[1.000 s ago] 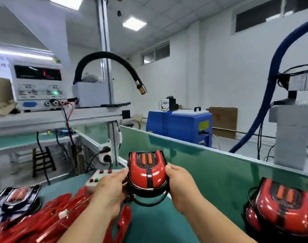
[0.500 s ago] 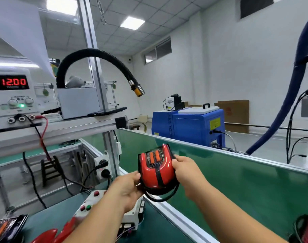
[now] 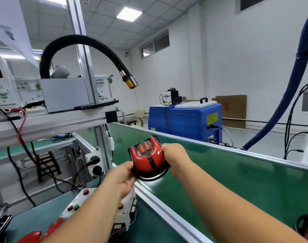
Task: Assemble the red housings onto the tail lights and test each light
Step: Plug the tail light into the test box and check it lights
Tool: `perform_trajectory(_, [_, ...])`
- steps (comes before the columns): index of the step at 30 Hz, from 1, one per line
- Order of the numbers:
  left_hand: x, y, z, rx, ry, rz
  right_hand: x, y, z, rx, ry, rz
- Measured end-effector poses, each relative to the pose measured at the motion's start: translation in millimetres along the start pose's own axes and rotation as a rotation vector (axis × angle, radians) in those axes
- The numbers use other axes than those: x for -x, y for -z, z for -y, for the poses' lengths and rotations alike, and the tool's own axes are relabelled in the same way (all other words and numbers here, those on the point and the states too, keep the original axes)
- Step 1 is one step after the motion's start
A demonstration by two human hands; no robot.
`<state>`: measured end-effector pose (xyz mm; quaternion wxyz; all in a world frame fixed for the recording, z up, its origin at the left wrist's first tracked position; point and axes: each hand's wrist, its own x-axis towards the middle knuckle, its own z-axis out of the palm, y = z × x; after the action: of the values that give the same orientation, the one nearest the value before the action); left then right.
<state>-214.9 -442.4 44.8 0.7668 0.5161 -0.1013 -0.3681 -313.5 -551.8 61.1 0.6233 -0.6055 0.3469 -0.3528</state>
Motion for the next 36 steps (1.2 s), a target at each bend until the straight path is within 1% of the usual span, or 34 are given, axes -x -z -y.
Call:
perform_trajectory(2, [-2, -7, -6, -0.088, -0.042, -0.016, -3, 6, -10, -0.058, -0.062, -0.030])
perform_trajectory(4, [0, -10, -7, -0.148, -0.058, -0.014, 1, 11, -19, -0.134, -0.071, -0.046])
perform_trajectory(6, [2, -11, 0, -0.175, -0.058, 0.028, 13, 18, -25, -0.203, -0.050, -0.070])
perform_trajectory(11, [19, -28, 28, -0.203, -0.020, 0.177, 57, 60, -30, -0.173, 0.006, -0.167])
perform_trajectory(15, [53, -60, 51, -0.252, -0.012, 0.343, 107, 110, -27, -0.091, 0.088, -0.281])
perform_trajectory(18, [84, -91, 67, -0.254, -0.019, 0.434, 146, 150, -18, -0.061, 0.158, -0.382])
perform_trajectory(22, [132, -135, 90, -0.271, -0.016, 0.576, 202, 203, -6, 0.062, 0.236, -0.542])
perform_trajectory(24, [151, -153, 105, -0.301, -0.016, 0.622, 222, 227, -8, 0.152, 0.222, -0.639])
perform_trajectory(26, [167, -168, 120, -0.347, -0.010, 0.661, 236, 250, -12, 0.240, 0.175, -0.699])
perform_trajectory(29, [179, -185, 142, -0.406, 0.010, 0.681, 248, 280, -23, 0.348, 0.143, -0.707])
perform_trajectory(33, [179, -195, 161, -0.510, 0.009, 0.728, 256, 302, -30, 0.582, 0.054, -0.712])
perform_trajectory(36, [171, -194, 170, -0.619, -0.036, 0.729, 258, 305, -32, 0.765, -0.020, -0.665])
